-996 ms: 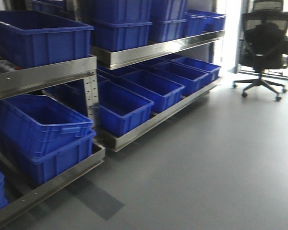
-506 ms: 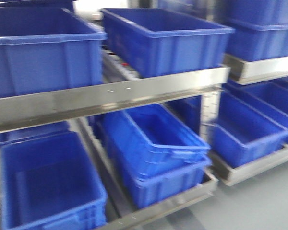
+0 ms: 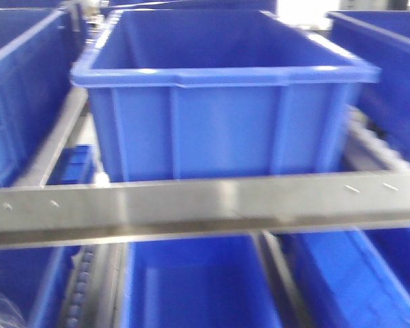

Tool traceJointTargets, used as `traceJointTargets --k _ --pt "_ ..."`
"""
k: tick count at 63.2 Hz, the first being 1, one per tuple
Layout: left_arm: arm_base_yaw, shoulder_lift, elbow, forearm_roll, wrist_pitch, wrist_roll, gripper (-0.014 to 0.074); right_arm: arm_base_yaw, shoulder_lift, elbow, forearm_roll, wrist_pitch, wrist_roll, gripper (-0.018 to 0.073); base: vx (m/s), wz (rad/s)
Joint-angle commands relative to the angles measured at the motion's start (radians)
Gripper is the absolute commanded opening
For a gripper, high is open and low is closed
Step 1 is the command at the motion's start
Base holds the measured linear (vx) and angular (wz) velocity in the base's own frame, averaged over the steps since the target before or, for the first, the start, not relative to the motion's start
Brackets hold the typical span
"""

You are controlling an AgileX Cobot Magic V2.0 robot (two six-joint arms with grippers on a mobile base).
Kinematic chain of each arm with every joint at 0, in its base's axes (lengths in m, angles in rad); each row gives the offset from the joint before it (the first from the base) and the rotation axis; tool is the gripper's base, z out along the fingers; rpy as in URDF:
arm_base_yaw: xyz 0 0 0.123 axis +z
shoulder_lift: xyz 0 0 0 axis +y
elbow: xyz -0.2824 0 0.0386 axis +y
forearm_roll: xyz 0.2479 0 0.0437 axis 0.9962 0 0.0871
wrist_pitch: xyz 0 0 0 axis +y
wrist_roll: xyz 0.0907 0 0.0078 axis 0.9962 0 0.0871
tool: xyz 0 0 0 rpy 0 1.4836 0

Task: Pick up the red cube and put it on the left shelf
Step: 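Drive up to the shelf rack and stop before a blue crate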

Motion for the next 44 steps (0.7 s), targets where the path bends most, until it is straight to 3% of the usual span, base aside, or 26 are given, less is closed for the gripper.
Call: traceJointTargets --k 1,44 --pt "-0.006 -0.012 0.024 -0.004 -0.088 -0.005 0.0102 -0.005 0.013 -0.021 -0.021 -0.082 -0.01 0.0137 0.35 0.43" --pt "-0.006 -0.012 0.024 -0.004 -0.088 -0.005 0.0102 -0.005 0.013 -0.021 -0.021 -0.082 -0.01 0.0137 0.19 0.21"
